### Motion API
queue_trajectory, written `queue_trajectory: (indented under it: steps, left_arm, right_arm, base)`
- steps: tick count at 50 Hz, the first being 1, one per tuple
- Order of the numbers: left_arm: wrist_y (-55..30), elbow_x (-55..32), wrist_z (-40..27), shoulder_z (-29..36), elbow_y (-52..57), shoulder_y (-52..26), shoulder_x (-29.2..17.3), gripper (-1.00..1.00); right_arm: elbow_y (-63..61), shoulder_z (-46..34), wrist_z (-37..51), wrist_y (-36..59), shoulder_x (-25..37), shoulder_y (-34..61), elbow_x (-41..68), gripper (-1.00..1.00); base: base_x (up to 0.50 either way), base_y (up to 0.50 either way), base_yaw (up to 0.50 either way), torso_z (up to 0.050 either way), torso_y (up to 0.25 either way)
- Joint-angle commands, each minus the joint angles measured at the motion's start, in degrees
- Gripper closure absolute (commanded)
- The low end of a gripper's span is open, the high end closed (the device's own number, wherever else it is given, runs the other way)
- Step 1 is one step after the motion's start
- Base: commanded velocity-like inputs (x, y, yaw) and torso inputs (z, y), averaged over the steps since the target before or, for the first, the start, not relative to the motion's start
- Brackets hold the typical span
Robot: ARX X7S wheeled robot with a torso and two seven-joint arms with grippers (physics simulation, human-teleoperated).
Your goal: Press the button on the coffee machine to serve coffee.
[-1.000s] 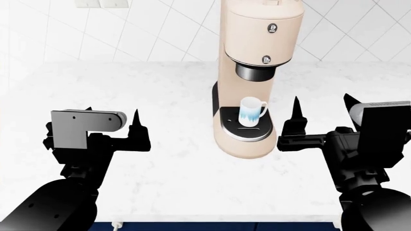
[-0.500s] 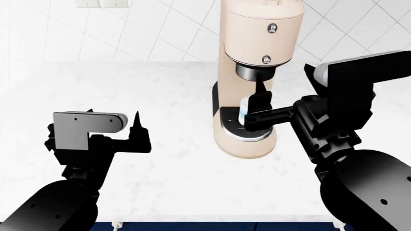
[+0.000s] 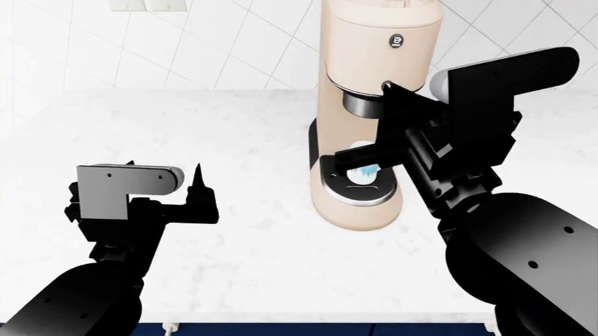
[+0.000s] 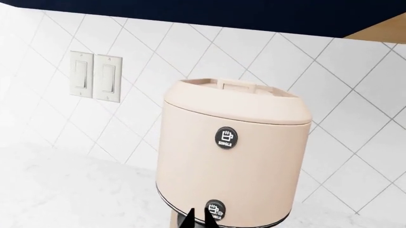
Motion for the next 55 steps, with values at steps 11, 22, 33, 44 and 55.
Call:
queue_trajectory:
  steps: [11,22,33,44,55]
  left_arm:
    - [0.7,-0.2,0.0,0.3,-0.5,0.3,-0.3,-1.00]
    - [1.1,0.0,-0.3,0.9,-1.0,0.3,-0.1,-1.00]
    - [1.6,-0.3,-0.1,0.4,-1.2,0.7,-0.5,-1.00]
    - [2.0,-0.1,-0.4,0.9,-1.7,0.7,-0.3,-1.00]
    - [2.4,-0.7,0.0,0.1,-2.0,1.1,-0.9,-1.00]
  right_arm:
    - [0.5,-0.1,3.3,0.1,0.2,-0.2,-0.7,1.00]
    - [3.1,-1.9,3.1,-1.2,-0.2,-0.2,-0.7,1.00]
    - [6.9,-3.0,2.5,-3.8,0.4,0.2,-1.6,1.00]
    - [9.5,-4.9,1.9,-6.7,1.2,-0.1,-3.0,1.00]
    - [12.0,-6.5,1.0,-8.7,1.5,0.2,-3.7,1.00]
  base:
    - [0.00,0.00,0.00,0.000,0.000]
    - [0.00,0.00,0.00,0.000,0.000]
    - [0.00,0.00,0.00,0.000,0.000]
    - [0.00,0.00,0.00,0.000,0.000]
    - [0.00,0.00,0.00,0.000,0.000]
